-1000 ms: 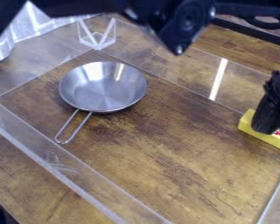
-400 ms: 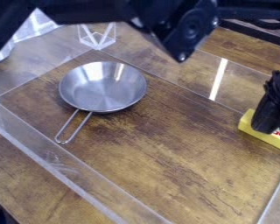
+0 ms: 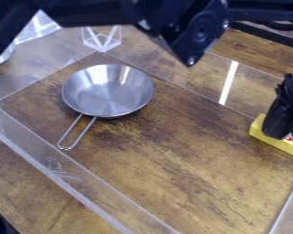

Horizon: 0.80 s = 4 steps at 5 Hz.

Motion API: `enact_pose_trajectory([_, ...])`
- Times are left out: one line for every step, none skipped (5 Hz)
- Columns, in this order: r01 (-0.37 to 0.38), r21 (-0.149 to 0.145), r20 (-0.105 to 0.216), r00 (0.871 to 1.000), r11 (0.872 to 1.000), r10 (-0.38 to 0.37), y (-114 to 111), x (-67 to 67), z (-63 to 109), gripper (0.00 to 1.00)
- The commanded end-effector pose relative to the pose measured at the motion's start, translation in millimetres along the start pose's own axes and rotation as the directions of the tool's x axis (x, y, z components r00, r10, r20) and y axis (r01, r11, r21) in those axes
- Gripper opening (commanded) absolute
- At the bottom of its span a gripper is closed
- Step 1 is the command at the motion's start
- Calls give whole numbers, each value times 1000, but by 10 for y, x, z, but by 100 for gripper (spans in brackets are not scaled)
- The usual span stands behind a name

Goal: Put the yellow object in the silver pan

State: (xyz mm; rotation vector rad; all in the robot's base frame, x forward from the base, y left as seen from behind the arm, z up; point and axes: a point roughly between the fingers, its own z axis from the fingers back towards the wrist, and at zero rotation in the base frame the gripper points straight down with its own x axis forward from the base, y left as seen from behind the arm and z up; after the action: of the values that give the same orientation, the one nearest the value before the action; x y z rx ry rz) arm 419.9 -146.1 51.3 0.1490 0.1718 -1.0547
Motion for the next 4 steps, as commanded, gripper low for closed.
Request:
enact_pose_trajectory([-25, 32, 39, 999, 999, 24, 84, -71, 210, 0])
enact_pose_trajectory([-30, 26, 32, 999, 999, 29, 90, -93, 200, 0])
enact_pose_trajectory([-35, 19, 25, 999, 999, 34, 96, -114, 191, 0])
enact_pose_trajectory([-40, 12, 18, 999, 999, 39, 100, -135, 180, 0])
